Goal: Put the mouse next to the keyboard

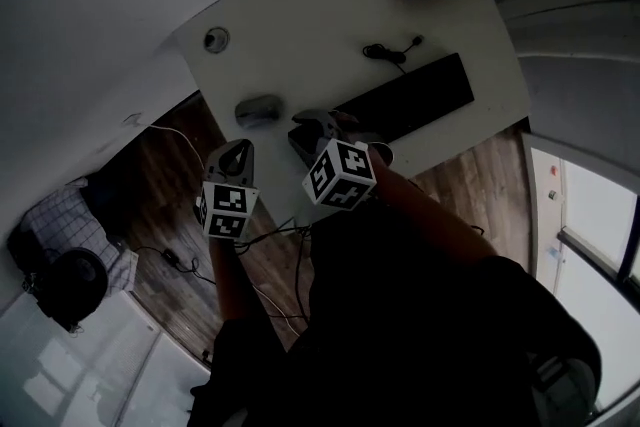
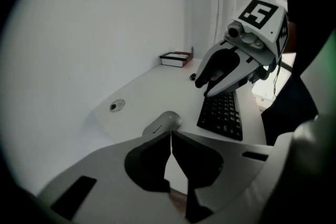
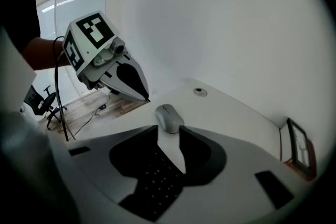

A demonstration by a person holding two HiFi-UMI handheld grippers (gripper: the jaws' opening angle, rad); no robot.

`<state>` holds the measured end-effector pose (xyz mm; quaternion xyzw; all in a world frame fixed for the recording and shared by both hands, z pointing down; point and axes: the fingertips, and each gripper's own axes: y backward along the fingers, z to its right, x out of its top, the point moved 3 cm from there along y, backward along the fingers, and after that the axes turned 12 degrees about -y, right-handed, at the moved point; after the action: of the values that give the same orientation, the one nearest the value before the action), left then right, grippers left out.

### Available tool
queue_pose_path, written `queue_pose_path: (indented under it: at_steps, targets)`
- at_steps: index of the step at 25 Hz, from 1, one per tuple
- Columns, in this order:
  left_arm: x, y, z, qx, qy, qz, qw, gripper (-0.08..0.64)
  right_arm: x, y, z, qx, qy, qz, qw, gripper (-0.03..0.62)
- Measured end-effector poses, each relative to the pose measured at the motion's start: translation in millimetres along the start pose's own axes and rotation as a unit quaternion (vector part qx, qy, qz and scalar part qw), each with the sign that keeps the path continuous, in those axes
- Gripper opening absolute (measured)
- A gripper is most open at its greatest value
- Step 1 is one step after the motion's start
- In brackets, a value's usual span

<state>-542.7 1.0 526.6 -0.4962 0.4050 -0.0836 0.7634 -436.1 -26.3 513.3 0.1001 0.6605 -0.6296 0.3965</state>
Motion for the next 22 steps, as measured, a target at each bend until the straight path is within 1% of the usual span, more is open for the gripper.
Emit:
queue_pose_path:
  at_steps: [1,2,3,4,6,8,9,11,13,16,20,22]
  targets:
    - [-3,-5,-5,-0.008,-0.023,-0.011,0.9996,0.016,0,-8,0,-0.001,0.009,-0.013,1.0,0.156]
    - [-5,-10,-8,-0.017,-0.047,-0.02,0.9985,0.077,-1,-15,0,0.0,0.018,-0.026,0.999,0.187]
    - [-7,-15,-11,-0.028,-0.069,-0.025,0.9969,0.145,-1,-22,1,0.0,0.027,-0.037,0.999,0.197]
    - [-8,-20,-13,-0.038,-0.086,-0.026,0.9952,0.184,0,-28,2,0.0,0.036,-0.046,0.998,0.207]
    - [-8,-29,-19,-0.057,-0.114,-0.021,0.9916,0.215,2,-42,4,-0.002,0.06,-0.066,0.996,0.227]
    - [-8,-37,-25,-0.074,-0.143,-0.018,0.9869,0.252,2,-57,6,0.0,0.081,-0.092,0.992,0.266]
    - [-7,-41,-27,-0.08,-0.16,-0.018,0.9838,0.267,3,-63,8,0.002,0.084,-0.105,0.991,0.298]
    - [-5,-51,-32,-0.086,-0.193,-0.02,0.9772,0.328,5,-74,13,0.006,0.08,-0.119,0.99,0.316]
    - [-5,-61,-36,-0.096,-0.218,-0.028,0.9708,0.33,5,-84,16,0.013,0.083,-0.132,0.988,0.316]
    - [-9,-74,-33,-0.124,-0.248,-0.046,0.9596,0.333,0,-97,14,0.036,0.101,-0.158,0.982,0.316]
    - [-18,-87,-27,-0.163,-0.271,-0.076,0.9457,0.333,1,-111,16,0.049,0.096,-0.166,0.98,0.316]
    - [-20,-91,-28,-0.172,-0.272,-0.079,0.9437,0.341,2,-117,18,0.055,0.092,-0.174,0.979,0.316]
